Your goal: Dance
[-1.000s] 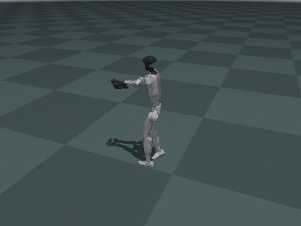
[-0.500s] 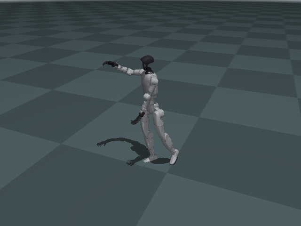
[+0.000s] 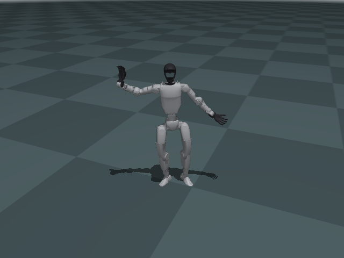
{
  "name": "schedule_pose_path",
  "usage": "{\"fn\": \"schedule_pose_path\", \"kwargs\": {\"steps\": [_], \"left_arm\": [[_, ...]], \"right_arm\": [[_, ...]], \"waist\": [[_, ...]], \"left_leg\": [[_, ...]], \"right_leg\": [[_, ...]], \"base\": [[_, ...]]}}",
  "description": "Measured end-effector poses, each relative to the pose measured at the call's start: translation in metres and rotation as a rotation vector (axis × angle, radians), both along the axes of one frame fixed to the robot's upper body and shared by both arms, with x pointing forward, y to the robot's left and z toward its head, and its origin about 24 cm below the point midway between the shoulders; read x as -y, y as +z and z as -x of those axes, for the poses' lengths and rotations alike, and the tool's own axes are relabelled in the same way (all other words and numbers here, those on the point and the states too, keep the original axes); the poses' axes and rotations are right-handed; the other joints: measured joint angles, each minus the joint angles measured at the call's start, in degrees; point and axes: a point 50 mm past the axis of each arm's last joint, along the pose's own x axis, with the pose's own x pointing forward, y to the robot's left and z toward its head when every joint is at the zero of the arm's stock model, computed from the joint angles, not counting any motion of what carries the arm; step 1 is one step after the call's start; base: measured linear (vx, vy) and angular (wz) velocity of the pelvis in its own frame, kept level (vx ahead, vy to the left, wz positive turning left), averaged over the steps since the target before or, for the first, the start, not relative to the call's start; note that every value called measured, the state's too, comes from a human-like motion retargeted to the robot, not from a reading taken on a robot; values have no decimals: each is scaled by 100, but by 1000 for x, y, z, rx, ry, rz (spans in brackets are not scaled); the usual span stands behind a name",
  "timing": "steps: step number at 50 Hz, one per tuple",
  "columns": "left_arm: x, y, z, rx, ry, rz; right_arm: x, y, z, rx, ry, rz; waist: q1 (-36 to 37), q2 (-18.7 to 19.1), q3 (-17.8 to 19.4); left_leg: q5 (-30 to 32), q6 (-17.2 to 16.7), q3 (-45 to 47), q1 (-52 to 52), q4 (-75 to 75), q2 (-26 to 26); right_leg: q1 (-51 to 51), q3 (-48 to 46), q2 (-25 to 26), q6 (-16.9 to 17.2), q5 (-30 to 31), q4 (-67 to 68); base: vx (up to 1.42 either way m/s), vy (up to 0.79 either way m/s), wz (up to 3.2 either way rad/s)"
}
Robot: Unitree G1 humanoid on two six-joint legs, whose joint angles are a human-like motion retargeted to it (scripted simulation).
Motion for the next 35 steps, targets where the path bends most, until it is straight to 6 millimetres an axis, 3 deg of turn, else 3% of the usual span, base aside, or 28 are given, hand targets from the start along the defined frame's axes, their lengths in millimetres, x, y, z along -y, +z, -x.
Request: {"fn": "schedule_pose_path", "kwargs": {"steps": [5,12,15,17,20,23,26,29,32,35], "left_arm": [[-33,38,-15,103,101,-114],[-73,101,-25,231,266,-268],[-86,133,-42,327,321,-308],[-91,157,-61,418,357,-342],[-91,191,-98,553,384,-370],[-76,223,-156,702,329,-379],[-47,263,-215,863,234,-404],[-2,305,-269,994,117,-440],[49,343,-304,1105,11,-481],[101,383,-320,1276,-64,-519]], "right_arm": [[26,-35,64,201,-165,-165],[50,-105,110,333,-359,-499],[49,-147,131,431,-424,-646],[45,-177,147,507,-468,-751],[31,-221,169,630,-528,-890],[9,-265,187,785,-565,-1001],[-21,-315,196,936,-592,-1135],[-59,-365,201,1058,-650,-1299],[-98,-406,198,1197,-689,-1446],[-131,-441,181,1331,-647,-1597]], "waist": [[438,211,130],[10,574,-117],[-32,690,-109],[-148,778,-137],[-409,877,-194],[-376,996,-274],[-194,1042,-406],[116,987,-469],[424,1024,-495],[643,1093,-435]], "left_leg": [[-149,138,-844,-171,129,-306],[-136,195,-1990,-670,375,-502],[-160,158,-2391,-794,545,-499],[-183,149,-2785,-1010,740,-532],[-167,142,-3336,-1367,1002,-671],[-147,105,-3476,-1560,1114,-615],[-141,71,-3573,-1801,1163,-549],[-59,128,-3640,-2072,1297,-572],[139,144,-3586,-2302,1420,-493],[396,146,-3428,-2475,1639,-430]], "right_leg": [[20,972,-43,-29,97,148],[-472,3832,626,-447,144,637],[-544,5424,1083,-681,288,842],[-629,6355,1420,-634,386,1070],[-658,6460,1506,-548,243,1200],[-513,5554,1460,-1100,-49,977],[-627,5135,1481,-1166,-194,1022],[-738,4797,1386,-1243,-283,1042],[-785,4551,1392,-1291,-288,1051],[-762,4333,1402,-1360,-302,1092]], "base": [[44,10,135],[33,2,179],[20,-6,161],[11,-7,198],[4,-4,220],[7,-3,160],[-6,-4,115],[-16,2,92],[-13,11,66],[-11,13,53]]}}
